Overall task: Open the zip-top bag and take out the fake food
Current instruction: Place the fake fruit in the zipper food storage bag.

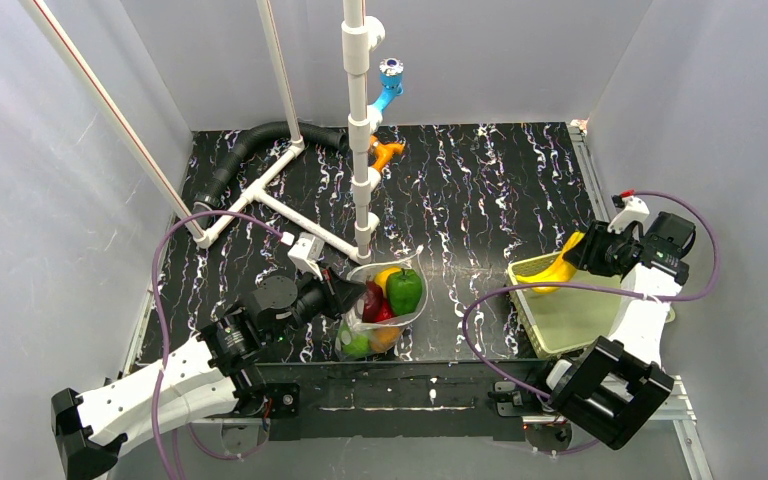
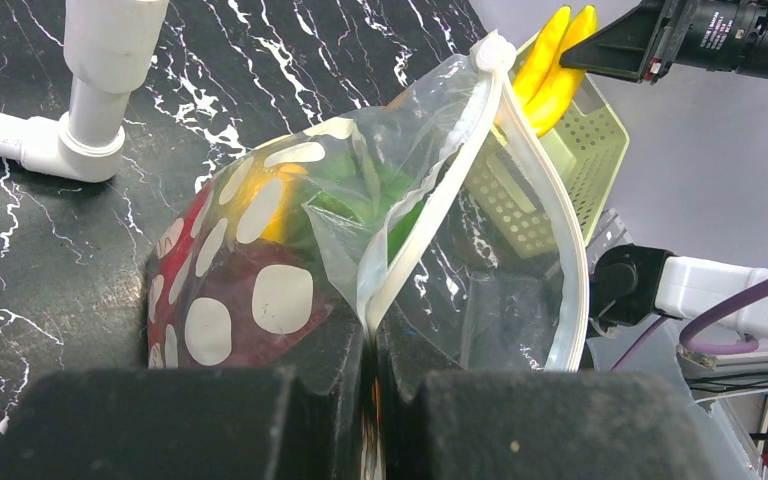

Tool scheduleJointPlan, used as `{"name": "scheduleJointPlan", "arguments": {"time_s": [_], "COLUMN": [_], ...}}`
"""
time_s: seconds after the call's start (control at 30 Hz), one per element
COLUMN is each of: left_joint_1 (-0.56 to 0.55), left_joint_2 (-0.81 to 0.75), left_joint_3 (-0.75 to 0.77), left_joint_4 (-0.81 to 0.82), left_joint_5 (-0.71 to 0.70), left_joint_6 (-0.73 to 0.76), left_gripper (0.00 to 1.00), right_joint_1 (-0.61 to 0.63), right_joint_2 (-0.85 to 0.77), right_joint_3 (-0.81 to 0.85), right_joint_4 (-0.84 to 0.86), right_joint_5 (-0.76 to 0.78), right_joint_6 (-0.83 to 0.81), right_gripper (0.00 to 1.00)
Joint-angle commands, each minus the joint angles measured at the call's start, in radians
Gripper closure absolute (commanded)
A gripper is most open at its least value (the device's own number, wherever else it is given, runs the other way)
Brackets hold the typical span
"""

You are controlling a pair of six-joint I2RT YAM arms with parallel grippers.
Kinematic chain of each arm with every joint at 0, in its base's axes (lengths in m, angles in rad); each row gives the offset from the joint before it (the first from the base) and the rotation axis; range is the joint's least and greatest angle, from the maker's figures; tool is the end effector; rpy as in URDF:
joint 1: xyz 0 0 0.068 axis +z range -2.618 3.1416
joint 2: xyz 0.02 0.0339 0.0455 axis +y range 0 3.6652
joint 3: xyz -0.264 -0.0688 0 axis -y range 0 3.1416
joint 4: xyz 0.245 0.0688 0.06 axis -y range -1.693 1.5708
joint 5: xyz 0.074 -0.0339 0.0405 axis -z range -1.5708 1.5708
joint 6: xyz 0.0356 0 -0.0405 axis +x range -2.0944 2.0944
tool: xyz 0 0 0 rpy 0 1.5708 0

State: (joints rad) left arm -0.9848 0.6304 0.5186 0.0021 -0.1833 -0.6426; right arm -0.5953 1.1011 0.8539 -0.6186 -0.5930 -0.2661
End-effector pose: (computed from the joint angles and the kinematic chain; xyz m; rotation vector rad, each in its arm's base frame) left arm 0.0968 -0.1341 0.2895 0.1595 1.7880 -1.0521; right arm 0.1932 -0.1068 0.2683 0.1195 2.2665 0.2797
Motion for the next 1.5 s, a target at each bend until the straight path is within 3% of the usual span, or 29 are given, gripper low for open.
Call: {"name": "scheduleJointPlan", "arguments": {"time_s": [0.0, 0.77, 1.27, 1.47], "left_joint_1": [0.0, -0.001, 0.0, -0.001], "left_joint_2": [-0.011, -0.01, -0.009, -0.007], "left_joint_3": [-0.005, -0.006, -0.003, 0.001], "left_joint_4": [0.021, 0.023, 0.024, 0.022], "left_joint_5": [-0.019, -0.018, -0.017, -0.015], "left_joint_6": [0.01, 0.009, 0.009, 0.01], "left_gripper": [1.0, 1.0, 1.0, 1.0], "right_joint_1": [-0.008, -0.025, -0.035, -0.038], "right_joint_2": [0.011, 0.034, 0.037, 0.031], "right_joint_3": [-0.009, -0.006, -0.003, -0.004], "right_joint_4": [0.039, 0.037, 0.032, 0.033], "right_joint_5": [-0.001, 0.004, 0.002, 0.004], "right_joint_6": [-0.025, -0.03, -0.035, -0.04], "right_gripper": [0.63, 0.44, 0.26, 0.07]}}
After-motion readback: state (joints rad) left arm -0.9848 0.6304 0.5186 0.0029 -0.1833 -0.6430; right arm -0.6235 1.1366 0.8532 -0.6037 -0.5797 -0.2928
